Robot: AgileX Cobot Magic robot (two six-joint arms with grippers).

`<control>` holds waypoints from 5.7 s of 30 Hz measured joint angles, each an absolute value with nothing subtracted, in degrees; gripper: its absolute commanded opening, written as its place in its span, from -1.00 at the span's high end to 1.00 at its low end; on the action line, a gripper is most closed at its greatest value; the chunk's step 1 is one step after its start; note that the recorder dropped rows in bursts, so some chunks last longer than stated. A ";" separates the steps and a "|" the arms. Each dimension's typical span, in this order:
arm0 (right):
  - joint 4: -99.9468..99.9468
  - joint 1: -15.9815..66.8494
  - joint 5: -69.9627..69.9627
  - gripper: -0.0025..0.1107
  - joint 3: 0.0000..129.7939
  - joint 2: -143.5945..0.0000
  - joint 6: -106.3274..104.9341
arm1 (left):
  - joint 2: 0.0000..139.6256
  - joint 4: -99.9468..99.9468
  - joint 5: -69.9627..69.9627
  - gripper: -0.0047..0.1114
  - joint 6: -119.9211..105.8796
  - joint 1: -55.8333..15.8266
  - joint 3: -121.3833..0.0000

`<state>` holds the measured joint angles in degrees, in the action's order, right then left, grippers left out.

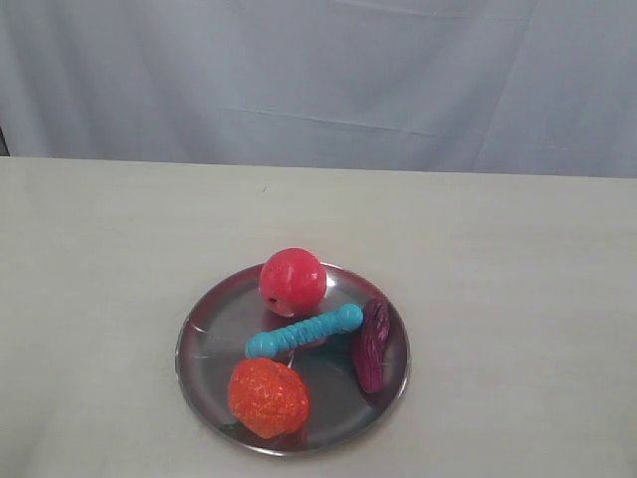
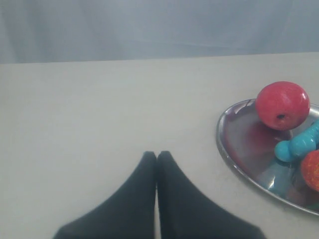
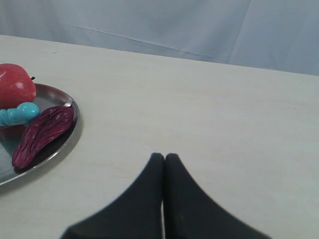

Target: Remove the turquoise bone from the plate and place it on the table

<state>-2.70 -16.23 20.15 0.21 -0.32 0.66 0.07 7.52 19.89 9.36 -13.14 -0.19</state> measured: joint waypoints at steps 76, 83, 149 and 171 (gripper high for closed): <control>0.00 8.13 55.30 0.96 83.00 -90.49 -14.45 | 0.07 7.52 19.89 0.92 9.36 -13.14 -0.19; 0.61 8.30 55.30 0.96 83.51 -100.07 -26.45 | 0.07 7.52 19.89 0.92 9.36 -13.14 -0.19; -6.38 19.63 45.61 0.12 83.74 -117.06 -47.10 | 0.07 7.52 19.89 0.92 9.36 -13.14 -0.19; -7.24 19.63 41.79 0.12 83.74 -121.05 -47.32 | 0.07 7.52 19.89 0.92 9.36 -13.14 -0.19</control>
